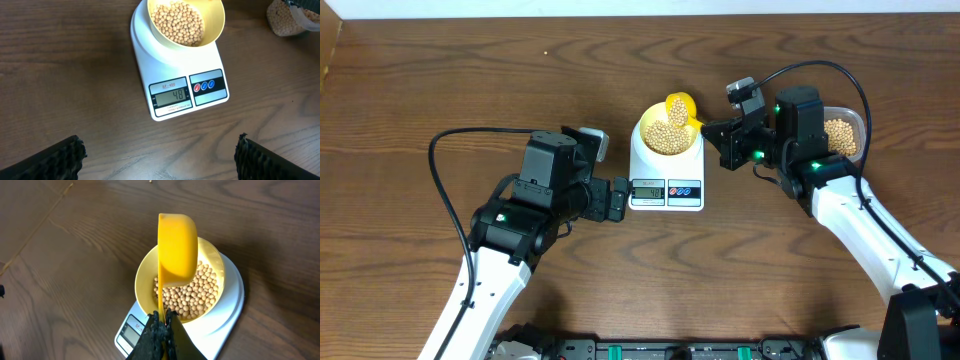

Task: Scoop item into bowl and weigh 50g on scale
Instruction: 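Tilt the scoop with the right gripper, pouring soybeans gradually into bowl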

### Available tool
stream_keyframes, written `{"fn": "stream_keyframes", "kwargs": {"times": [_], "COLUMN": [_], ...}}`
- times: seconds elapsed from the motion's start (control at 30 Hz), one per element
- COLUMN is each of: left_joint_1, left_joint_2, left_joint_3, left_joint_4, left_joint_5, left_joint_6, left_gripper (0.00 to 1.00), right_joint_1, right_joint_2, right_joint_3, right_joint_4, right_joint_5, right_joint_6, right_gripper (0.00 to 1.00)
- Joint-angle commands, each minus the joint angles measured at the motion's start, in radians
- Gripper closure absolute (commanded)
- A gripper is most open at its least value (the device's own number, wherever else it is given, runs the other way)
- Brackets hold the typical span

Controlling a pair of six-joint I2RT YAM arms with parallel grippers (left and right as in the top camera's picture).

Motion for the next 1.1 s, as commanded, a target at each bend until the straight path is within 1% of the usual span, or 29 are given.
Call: {"fn": "stream_keyframes", "kwargs": {"times": [0.0, 0.17, 0.73, 0.97, 1.07], "left_joint_1": [-0.001, -0.001, -0.001, -0.001, -0.001], "left_joint_2": [-0.004, -0.004, -0.004, -0.004, -0.004], "left_joint_3": [-0.003, -0.003, -0.003, -0.003, -0.003], "left_joint_4": [0.000, 0.000, 0.000, 0.000, 0.000], "left_joint_5": [-0.007, -0.007, -0.007, -0.007, -0.007], "left_joint_6": [0.016, 0.016, 0.016, 0.016, 0.016], "left_gripper": [0.02, 0.02, 0.02, 0.02, 0.02], "right_joint_1": [-0.003, -0.003, -0.003, -0.003, -0.003], "right_joint_2": [0.005, 0.005, 0.005, 0.005, 0.005], "right_joint_3": [0.001, 0.001, 0.001, 0.001, 0.001], "right_joint_4": [0.004, 0.004, 0.004, 0.003, 0.003], "right_joint_5": [0.001, 0.034, 0.030, 0.015, 0.015], "right_joint_6": [-0.037, -0.040, -0.039, 0.018, 0.018], "right_gripper": [0.99, 0.99, 0.99, 0.99, 0.99]}}
